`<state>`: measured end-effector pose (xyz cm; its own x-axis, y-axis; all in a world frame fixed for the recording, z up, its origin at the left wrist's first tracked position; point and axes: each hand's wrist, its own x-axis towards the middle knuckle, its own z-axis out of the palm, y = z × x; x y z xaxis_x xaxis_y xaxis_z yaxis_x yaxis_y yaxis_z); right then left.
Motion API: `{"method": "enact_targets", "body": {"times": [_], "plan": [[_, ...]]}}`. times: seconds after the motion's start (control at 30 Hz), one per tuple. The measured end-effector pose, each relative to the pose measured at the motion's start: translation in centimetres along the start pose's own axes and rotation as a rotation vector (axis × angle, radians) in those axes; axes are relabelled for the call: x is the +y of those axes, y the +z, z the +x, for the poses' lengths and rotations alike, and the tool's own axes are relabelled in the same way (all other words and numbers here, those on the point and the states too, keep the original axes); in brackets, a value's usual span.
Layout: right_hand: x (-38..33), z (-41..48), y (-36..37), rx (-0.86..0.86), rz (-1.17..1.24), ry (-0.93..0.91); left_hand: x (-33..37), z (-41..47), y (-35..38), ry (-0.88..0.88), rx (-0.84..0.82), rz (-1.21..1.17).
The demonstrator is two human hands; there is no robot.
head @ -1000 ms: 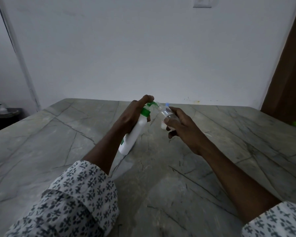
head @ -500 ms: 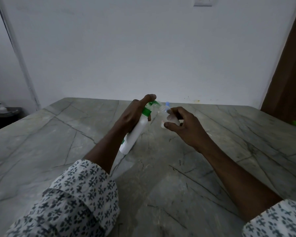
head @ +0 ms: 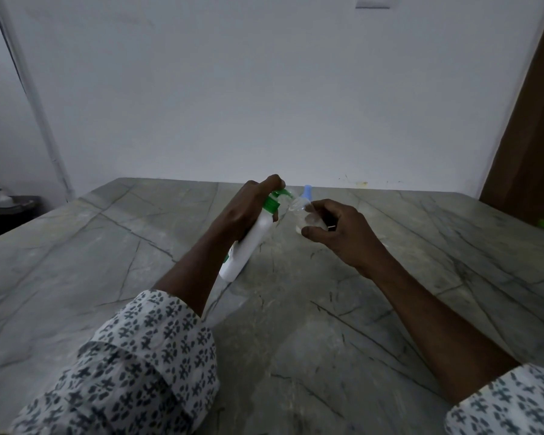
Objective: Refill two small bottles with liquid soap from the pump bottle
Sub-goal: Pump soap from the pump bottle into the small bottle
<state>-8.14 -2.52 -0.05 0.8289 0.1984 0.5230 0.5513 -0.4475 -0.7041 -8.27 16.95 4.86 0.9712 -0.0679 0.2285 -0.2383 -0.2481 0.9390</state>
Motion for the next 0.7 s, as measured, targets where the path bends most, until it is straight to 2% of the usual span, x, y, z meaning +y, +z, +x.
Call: {"method": "enact_targets", "body": {"times": [0.7], "plan": [[-0.11,-0.1,0.35,0.018,-0.055,-0.036,-0.12,-0.16,-0.15,0.025,-0.04,-0.004]]}}
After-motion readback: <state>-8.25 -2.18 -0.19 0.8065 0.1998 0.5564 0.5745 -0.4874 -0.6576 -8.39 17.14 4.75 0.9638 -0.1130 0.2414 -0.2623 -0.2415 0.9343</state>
